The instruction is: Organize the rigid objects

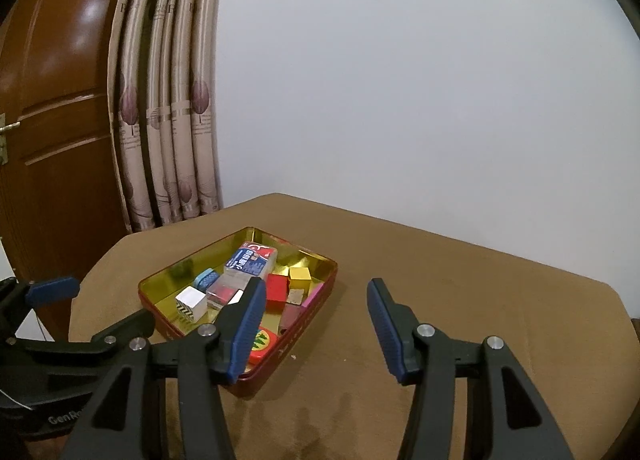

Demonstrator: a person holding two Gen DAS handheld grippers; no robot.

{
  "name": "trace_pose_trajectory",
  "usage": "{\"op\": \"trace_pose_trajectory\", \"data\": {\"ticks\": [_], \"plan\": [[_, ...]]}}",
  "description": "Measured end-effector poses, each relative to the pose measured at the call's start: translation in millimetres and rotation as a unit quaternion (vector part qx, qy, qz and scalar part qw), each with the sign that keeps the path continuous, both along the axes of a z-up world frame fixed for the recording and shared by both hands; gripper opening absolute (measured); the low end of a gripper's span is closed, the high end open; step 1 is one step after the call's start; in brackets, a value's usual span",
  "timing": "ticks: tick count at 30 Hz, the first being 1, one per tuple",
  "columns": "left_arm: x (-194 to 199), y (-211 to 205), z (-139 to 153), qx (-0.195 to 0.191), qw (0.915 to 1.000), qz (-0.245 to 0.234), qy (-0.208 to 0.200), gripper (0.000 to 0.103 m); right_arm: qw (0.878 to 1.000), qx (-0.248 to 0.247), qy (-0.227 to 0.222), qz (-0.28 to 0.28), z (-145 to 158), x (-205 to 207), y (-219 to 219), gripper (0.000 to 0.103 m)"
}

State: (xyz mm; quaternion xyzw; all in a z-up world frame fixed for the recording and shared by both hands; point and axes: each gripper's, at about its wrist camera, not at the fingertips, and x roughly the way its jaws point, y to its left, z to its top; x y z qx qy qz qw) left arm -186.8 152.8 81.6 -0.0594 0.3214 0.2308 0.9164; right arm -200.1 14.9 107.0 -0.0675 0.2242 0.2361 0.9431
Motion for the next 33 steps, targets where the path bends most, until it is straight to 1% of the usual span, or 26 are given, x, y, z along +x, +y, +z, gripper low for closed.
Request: {"op": "trace_pose_trajectory", "data": {"ticks": [6,10,16,23,25,33], "plan": [[3,6,-4,-0.012,0.9999,0.0,0.007,0.088,1.0,-0.005,0.003,0.003,-4,3,6,0.054],[6,9,-6,-0.012,0.9998,0.003,0.013,0.088,1.0,-0.01,-0.002,-0.004,-5,4,7,0.054],[10,12,-8,-0.011,0.9998,0.003,0.015,0.088,1.0,-0.004,0.008,-0.005,-7,12,7,0.054],[14,16,-8,0.0,0.9999,0.01,0.013,0.089,1.0,-0.011,0.0,-0.007,-9,12,10,0.054],[16,17,-7,-0.001,0.9999,0.007,0.011,0.091,1.0,-0.01,0.004,-0.004,-10,13,10,0.054],[20,16,-6,0.009,0.9999,0.007,0.012,0.091,1.0,-0.008,0.006,-0.012,-11,17,7,0.054]]}}
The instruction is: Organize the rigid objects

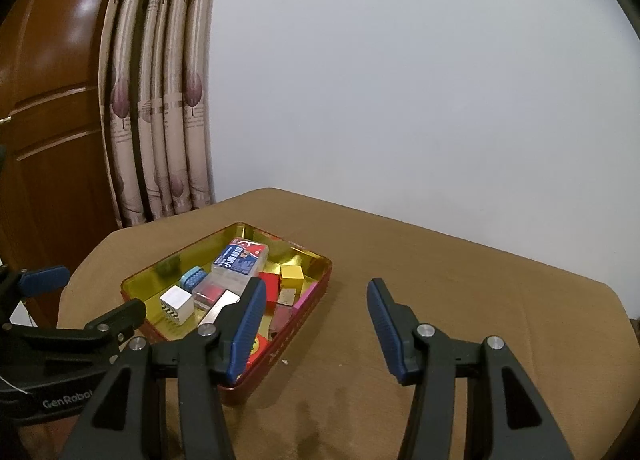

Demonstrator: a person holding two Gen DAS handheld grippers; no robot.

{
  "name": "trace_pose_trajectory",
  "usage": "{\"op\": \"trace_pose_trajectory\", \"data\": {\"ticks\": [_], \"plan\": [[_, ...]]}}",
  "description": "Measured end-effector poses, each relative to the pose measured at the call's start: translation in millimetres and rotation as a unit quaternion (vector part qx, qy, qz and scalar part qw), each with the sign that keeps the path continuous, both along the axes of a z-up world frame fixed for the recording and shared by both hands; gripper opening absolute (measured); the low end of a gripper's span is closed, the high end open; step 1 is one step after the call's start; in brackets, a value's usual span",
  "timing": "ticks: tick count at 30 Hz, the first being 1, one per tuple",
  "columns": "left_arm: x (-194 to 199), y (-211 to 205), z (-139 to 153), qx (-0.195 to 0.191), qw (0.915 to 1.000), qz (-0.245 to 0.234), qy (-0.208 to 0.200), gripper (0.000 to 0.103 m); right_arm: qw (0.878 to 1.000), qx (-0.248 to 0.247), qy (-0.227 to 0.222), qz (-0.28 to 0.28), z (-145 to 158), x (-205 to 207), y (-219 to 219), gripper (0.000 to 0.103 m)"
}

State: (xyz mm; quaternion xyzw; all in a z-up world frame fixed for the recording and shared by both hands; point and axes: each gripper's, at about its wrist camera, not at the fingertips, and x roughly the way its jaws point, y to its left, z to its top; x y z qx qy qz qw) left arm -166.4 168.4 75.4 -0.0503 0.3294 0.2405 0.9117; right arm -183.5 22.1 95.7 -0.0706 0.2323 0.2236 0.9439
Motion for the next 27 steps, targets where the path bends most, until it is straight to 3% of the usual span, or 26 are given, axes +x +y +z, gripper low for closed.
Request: {"op": "trace_pose_trajectory", "data": {"ticks": [22,27], "plan": [[11,-6,1,0.001,0.9999,-0.012,0.007,0.091,1.0,-0.005,0.009,-0.002,-9,7,4,0.054],[11,-6,0,0.0,0.9999,-0.015,0.006,0.098,1.0,-0.009,0.011,-0.001,-14,10,6,0.054]]}}
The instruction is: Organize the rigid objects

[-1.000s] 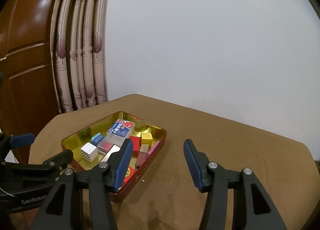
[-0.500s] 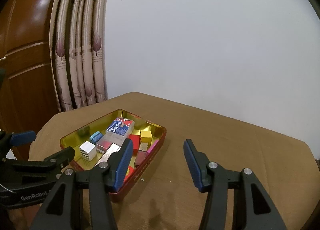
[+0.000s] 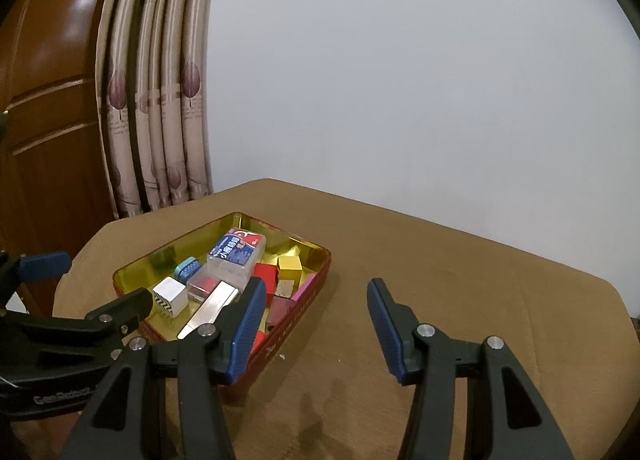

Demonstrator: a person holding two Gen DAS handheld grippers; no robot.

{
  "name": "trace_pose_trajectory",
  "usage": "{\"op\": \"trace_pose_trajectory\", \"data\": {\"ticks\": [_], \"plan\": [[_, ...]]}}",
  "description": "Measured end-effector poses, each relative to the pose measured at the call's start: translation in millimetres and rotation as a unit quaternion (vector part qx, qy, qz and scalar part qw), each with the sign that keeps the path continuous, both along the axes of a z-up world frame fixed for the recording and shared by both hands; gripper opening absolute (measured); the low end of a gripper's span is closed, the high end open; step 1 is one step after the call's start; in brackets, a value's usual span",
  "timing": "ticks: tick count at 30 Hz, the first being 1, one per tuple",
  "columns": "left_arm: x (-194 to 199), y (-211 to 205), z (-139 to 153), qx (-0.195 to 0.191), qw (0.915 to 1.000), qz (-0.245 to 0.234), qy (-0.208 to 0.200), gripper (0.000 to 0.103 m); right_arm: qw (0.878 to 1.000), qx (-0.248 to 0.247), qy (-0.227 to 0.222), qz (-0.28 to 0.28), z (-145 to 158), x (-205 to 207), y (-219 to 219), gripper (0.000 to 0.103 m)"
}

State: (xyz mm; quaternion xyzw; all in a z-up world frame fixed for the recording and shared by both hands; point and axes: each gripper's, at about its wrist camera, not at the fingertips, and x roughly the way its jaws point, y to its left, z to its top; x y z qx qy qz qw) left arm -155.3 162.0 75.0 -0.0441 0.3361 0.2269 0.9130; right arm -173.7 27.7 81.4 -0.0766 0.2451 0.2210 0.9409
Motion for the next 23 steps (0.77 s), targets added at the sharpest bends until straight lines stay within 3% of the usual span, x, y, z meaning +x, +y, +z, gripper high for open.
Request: {"op": "trace_pose_trajectory", "data": {"ticks": [2,15,23], "plan": [[0,0,-2,-0.005,1.0,-0.003,0.003,0.102,1.0,0.001,0.005,0.0,-2,3,-1,0.054],[-9,-3,-6,0.004,0.9997,-0.01,-0.021,0.102,1.0,-0.001,0.015,0.002,-11,8,1,0.054],[-12,-2,-5,0.005,0.9999,0.003,-0.011,0.102,1.0,-0.003,0.018,0.007,-10,8,5,0.054]]}}
